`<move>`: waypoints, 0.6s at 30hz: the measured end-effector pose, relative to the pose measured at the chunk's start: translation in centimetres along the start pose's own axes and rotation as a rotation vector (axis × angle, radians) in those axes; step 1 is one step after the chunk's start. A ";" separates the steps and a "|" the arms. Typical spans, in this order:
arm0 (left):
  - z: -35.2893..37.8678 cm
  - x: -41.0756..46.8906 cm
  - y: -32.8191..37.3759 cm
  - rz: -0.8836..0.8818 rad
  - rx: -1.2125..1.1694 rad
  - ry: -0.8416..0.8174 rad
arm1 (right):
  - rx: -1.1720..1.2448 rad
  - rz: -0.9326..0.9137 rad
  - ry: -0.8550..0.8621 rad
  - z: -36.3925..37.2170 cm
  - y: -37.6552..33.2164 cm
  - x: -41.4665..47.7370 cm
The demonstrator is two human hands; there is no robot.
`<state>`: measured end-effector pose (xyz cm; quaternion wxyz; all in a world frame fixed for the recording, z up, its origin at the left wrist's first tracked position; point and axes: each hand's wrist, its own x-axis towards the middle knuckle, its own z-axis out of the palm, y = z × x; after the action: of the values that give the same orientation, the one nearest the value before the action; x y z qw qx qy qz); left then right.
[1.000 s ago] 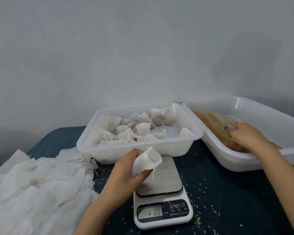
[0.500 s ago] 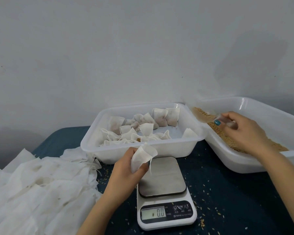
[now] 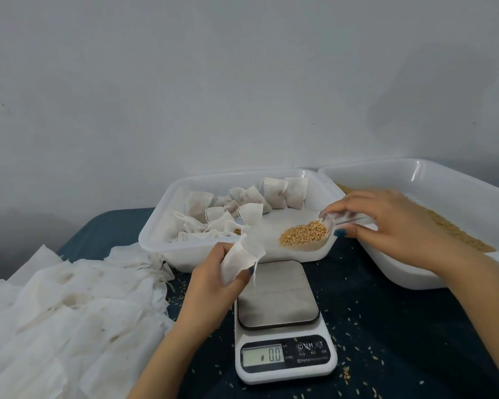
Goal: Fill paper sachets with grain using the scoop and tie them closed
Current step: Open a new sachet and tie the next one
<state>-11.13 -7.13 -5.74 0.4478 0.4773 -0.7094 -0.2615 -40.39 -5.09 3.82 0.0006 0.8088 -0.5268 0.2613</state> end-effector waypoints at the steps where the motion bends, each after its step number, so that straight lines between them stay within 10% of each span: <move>1: 0.0 0.0 0.1 0.010 -0.002 -0.007 | -0.043 -0.011 -0.008 -0.1 0.0 0.1; 18: 0.5 -0.5 0.7 0.141 -0.050 -0.131 | -0.458 -0.287 0.092 -2.2 -2.0 2.3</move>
<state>-11.80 -6.42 -5.56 0.4294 0.3966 -0.7624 -0.2775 -38.92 -5.60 7.21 0.2446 0.8412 -0.4515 0.1692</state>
